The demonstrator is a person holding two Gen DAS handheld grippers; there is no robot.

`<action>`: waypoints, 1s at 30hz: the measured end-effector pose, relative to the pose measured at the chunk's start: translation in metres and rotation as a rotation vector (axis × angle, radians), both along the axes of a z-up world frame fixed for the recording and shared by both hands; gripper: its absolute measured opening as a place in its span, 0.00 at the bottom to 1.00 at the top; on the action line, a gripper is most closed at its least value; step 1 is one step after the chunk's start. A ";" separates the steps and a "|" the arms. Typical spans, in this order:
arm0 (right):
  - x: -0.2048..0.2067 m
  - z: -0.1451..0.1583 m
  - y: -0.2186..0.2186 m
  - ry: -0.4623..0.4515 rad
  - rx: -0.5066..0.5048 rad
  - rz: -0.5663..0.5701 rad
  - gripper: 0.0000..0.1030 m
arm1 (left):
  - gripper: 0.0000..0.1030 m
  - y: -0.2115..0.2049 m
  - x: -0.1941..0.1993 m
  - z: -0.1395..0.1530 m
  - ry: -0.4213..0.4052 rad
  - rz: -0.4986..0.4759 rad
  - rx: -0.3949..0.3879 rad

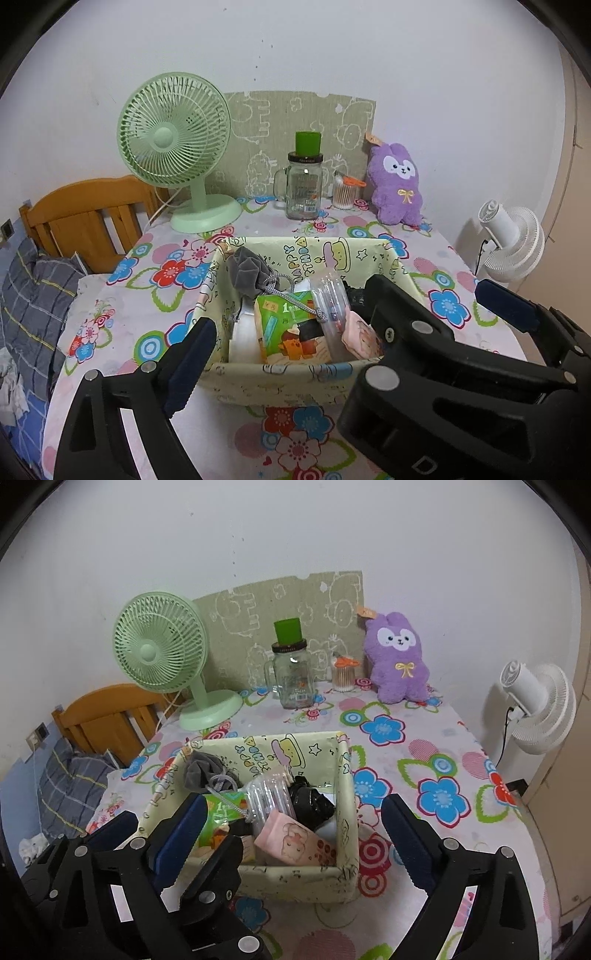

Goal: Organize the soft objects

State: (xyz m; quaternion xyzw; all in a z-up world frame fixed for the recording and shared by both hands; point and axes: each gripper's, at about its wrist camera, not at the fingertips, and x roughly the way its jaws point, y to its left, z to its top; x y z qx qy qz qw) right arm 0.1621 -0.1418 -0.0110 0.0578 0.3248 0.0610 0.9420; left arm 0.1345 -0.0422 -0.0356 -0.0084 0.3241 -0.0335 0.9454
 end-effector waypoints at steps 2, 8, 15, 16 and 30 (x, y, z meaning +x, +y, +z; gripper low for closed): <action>-0.007 0.004 0.000 -0.011 -0.002 -0.002 0.94 | 0.90 0.000 -0.006 0.004 -0.011 -0.001 -0.001; -0.028 0.016 -0.001 -0.040 -0.008 0.003 0.95 | 0.93 -0.001 -0.026 0.013 -0.047 -0.002 0.005; -0.050 0.028 -0.002 -0.074 -0.018 -0.005 0.97 | 0.96 0.002 -0.046 0.022 -0.082 -0.004 -0.002; -0.053 0.029 -0.003 -0.079 -0.019 -0.008 0.97 | 0.97 0.002 -0.049 0.023 -0.085 -0.009 -0.003; -0.100 0.044 -0.025 -0.136 -0.064 -0.078 0.98 | 1.00 0.014 -0.087 0.036 -0.139 0.026 0.018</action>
